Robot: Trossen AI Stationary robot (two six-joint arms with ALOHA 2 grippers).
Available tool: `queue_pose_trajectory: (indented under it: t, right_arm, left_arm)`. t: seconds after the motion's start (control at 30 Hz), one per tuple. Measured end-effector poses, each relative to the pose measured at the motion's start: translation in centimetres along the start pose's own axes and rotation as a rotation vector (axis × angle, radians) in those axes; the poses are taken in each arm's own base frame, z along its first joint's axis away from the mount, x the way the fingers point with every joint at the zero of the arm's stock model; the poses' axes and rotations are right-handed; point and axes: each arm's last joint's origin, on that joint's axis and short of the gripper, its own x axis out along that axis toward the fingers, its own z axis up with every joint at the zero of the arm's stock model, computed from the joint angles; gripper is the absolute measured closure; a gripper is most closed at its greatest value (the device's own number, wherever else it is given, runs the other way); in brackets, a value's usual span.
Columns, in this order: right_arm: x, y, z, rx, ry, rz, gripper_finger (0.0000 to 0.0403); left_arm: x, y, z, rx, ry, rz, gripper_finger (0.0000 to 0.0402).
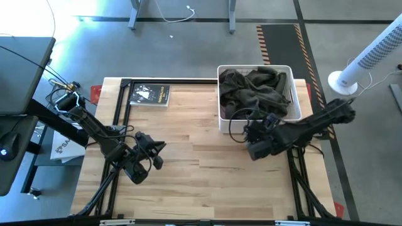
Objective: Sort clothes
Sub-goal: Put the black jacket into the white bin
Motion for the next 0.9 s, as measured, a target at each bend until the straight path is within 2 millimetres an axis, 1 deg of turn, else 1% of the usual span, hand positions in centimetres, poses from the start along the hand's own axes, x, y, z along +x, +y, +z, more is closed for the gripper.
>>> queue_pose_trajectory:
  t: [0.1,0.27,0.33,0.47,0.6,0.77,0.83,0.9]
  right_arm:
    - [0.8,1.1,0.1,-0.044,0.009,-0.041,0.0154]
    - [2.0,2.7,1.0,-0.092,-0.05,0.011,0.0154]
    - [3.0,2.9,0.7,-0.102,-0.064,0.026,0.0154]
    - [5.2,2.6,-0.8,-0.071,-0.099,0.039,0.0154]
    - [6.4,3.3,-1.4,-0.044,-0.207,0.157,0.0154]
    - [6.4,4.0,-1.0,-0.046,-0.396,0.285,0.0154]
    - [5.9,3.9,-0.5,-0.043,-0.455,0.31,0.0154]
    - [5.0,3.5,0.3,-0.028,-0.508,0.326,0.0154]
  left_arm:
    - [0.0,-0.1,0.0,0.009,-0.001,-0.005,0.0353]
    - [0.0,-0.3,0.1,0.019,-0.003,-0.019,0.0353]
    - [0.0,-0.3,0.1,0.022,-0.004,-0.022,0.0353]
    - [0.0,-0.4,0.1,0.022,-0.003,-0.023,0.0353]
    - [0.0,-0.4,0.1,0.022,-0.003,-0.024,0.0353]
    - [0.0,-0.4,0.1,0.021,-0.003,-0.024,0.0353]
    - [0.0,-0.4,0.1,0.021,-0.003,-0.024,0.0353]
    - [0.0,-0.4,0.1,0.021,-0.004,-0.024,0.0353]
